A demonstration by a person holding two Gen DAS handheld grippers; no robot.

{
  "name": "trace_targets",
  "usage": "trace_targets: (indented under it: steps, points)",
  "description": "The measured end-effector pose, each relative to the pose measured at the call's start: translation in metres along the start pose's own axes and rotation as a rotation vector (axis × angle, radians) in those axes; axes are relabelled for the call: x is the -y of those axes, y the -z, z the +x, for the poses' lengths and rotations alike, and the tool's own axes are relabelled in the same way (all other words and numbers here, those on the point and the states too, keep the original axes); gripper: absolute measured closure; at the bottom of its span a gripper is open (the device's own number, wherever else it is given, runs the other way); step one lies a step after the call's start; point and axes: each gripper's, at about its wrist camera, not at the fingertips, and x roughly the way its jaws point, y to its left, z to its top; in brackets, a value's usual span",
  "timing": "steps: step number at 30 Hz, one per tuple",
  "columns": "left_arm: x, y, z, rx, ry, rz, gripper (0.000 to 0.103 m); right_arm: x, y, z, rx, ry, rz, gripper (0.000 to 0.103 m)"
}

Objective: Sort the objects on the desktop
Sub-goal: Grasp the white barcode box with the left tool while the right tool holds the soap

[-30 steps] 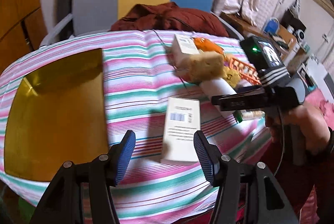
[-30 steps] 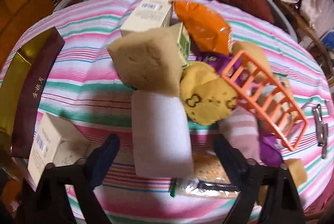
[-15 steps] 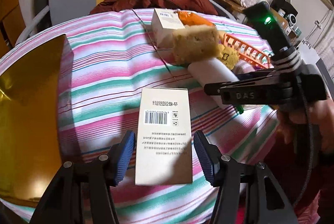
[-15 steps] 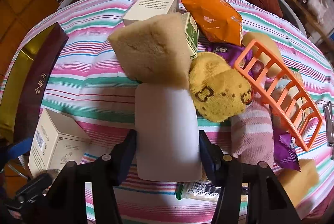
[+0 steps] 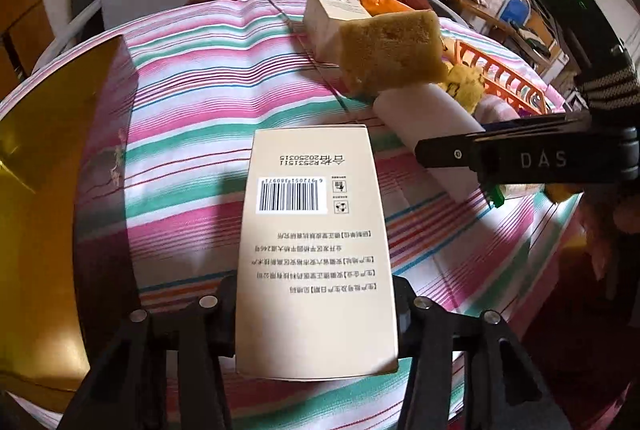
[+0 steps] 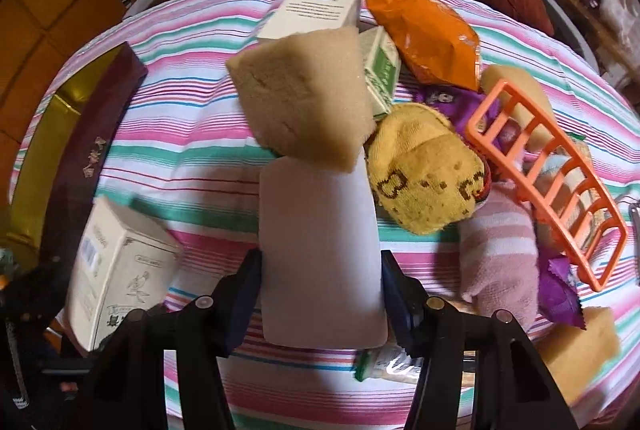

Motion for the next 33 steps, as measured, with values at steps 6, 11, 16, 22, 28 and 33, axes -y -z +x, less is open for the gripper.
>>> trace_targets:
  steps: [6,11,16,22,28,33]
  points:
    - [-0.008,0.007,-0.014,0.039,0.025,-0.044,0.052,-0.008,0.003,0.0,-0.005,-0.068,-0.001,0.045]
    - [-0.005,0.008,-0.031,0.097,0.016,-0.027,0.052,-0.013,0.004,0.0,-0.007,-0.123,-0.001,0.046]
    - [-0.007,0.008,-0.044,0.132,0.025,-0.018,0.052,-0.008,0.004,-0.002,-0.001,-0.202,0.051,0.046]
    - [-0.021,0.012,-0.058,0.146,0.046,-0.04,0.052,-0.014,0.011,0.0,-0.026,-0.386,0.102,0.046]
    - [-0.035,0.016,-0.077,0.176,0.062,-0.064,0.052,-0.033,0.02,0.0,-0.031,-0.417,0.123,0.046]
    - [-0.049,0.016,-0.09,0.203,0.062,-0.085,0.052,-0.043,0.016,-0.009,-0.028,-0.422,0.143,0.046]
